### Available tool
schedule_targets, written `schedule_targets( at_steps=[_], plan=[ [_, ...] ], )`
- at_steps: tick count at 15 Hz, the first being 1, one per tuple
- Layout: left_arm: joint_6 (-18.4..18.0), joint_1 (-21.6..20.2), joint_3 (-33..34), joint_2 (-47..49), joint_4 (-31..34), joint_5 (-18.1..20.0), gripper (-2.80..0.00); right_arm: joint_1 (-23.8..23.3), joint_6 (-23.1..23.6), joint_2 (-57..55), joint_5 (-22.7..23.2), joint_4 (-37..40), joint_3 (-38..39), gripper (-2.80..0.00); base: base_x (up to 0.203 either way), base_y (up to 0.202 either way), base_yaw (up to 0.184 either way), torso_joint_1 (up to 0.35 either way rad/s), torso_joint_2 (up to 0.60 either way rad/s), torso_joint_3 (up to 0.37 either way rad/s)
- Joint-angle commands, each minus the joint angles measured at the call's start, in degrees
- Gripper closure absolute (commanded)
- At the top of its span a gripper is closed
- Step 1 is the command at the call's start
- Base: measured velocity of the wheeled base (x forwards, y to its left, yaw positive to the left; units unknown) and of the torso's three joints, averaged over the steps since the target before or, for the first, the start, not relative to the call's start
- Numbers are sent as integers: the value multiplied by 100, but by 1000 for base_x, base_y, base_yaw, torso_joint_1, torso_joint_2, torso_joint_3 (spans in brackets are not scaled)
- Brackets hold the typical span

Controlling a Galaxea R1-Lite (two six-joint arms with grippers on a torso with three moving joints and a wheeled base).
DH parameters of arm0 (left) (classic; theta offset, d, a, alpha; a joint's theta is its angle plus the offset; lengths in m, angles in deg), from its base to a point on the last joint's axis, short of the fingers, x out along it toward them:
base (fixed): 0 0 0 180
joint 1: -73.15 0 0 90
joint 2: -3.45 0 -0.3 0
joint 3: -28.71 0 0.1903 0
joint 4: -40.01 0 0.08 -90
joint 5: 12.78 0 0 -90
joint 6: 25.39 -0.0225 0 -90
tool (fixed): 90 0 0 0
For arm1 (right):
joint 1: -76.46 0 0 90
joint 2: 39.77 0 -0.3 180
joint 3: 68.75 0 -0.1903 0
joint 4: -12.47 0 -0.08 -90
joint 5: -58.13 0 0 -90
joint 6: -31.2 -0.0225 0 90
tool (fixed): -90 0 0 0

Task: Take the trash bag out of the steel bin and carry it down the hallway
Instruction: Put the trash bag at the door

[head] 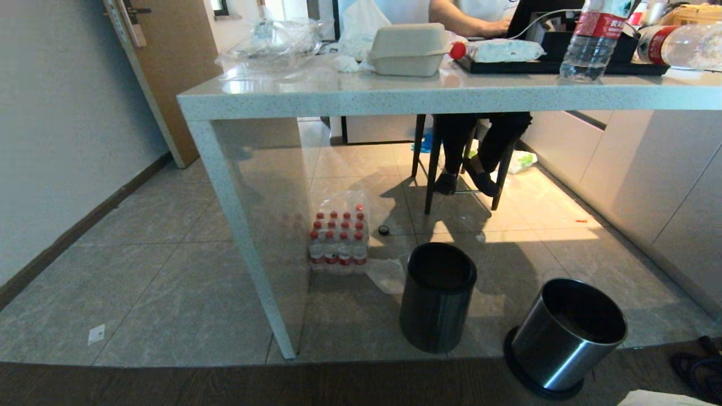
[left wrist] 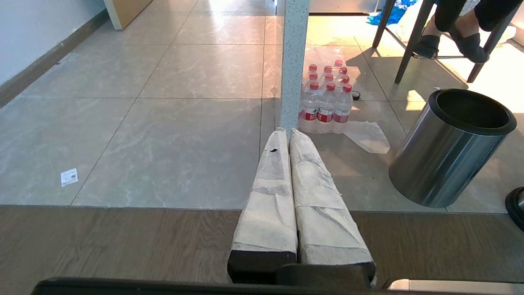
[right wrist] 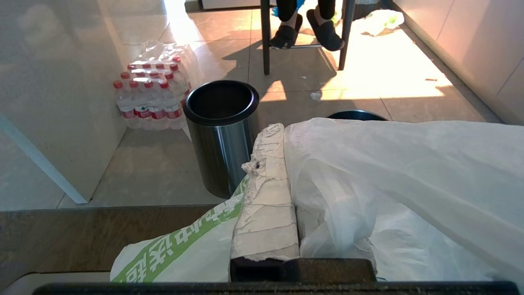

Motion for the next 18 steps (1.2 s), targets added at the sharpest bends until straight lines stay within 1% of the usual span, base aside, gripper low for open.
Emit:
schedule_targets(
  at_steps=[1,10,12,18],
  plan=[
    [-10,0,0,8,-3,-2,0,1,6,-10,0,-4,0,0,0,0,0,0,0,0],
    [16,0,0,0,6,-2,0,1,5,-10,0,-4,0,0,0,0,0,0,0,0],
    [25,0,0,0,6,-2,0,1,6,-10,0,-4,0,0,3,124,-1,4,1,1],
    [25,0,0,0,6,-2,0,1,6,-10,0,-4,0,0,0,189,2,2,0,4]
  ],
)
